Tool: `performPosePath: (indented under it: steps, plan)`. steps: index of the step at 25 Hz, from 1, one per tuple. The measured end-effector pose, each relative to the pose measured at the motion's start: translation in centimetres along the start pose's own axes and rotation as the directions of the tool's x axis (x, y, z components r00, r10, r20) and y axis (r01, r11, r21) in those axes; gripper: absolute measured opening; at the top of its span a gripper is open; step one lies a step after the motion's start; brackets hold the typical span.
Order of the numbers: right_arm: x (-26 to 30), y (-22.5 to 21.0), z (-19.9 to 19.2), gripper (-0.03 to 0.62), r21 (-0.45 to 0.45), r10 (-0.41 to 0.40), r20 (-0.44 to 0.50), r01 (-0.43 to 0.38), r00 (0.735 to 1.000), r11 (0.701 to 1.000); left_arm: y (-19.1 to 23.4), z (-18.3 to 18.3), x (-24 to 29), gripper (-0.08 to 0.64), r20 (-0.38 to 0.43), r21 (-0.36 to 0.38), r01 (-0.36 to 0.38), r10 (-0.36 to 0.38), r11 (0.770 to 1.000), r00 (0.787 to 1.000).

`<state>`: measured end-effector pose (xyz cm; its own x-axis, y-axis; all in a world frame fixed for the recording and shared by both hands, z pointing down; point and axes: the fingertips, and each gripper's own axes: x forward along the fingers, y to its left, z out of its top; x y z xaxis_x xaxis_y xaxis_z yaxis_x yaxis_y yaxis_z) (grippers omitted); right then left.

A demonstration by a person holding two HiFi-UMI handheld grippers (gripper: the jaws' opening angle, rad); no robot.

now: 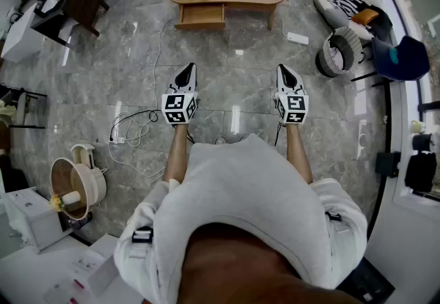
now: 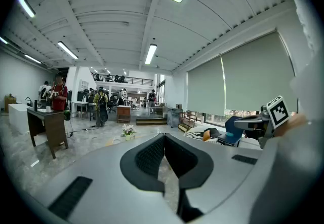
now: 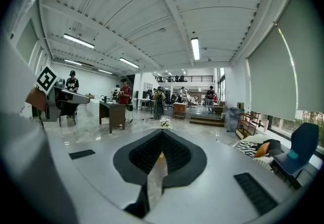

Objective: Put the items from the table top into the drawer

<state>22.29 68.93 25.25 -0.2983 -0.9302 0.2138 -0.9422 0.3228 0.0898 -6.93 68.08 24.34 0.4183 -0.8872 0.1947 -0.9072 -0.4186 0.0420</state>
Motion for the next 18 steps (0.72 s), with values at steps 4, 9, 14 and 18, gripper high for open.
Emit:
performPosePath:
  steps: [4, 9, 14, 18]
  plan:
    - [-0.2, -0.5, -0.3, 0.023, -0.001, 0.001, -0.005, -0.001, 1.000, 1.000, -0.6, 0.1, 0.3, 0.017, 0.002, -0.001, -0.002, 0.002, 1.000, 1.000]
    - [-0.9, -1.3, -1.2, 0.023, -0.001, 0.001, -0.013, -0.001, 1.000, 1.000, -1.9, -0.3, 0.6, 0.017, -0.007, 0.004, -0.002, 0.002, 1.000, 1.000]
    - [-1.2, -2.3, -1.3, 0.023, 0.025, 0.018, 0.001, -0.018, 1.000, 1.000, -2.7, -0.3, 1.3, 0.017, -0.019, 0.017, -0.007, 0.008, 1.000, 1.000]
    - [-1.4, -3.3, -1.0, 0.023, 0.027, 0.032, 0.021, -0.032, 0.999, 0.999, -4.1, -0.1, 1.9, 0.017, -0.014, 0.021, -0.006, 0.006, 1.000, 1.000]
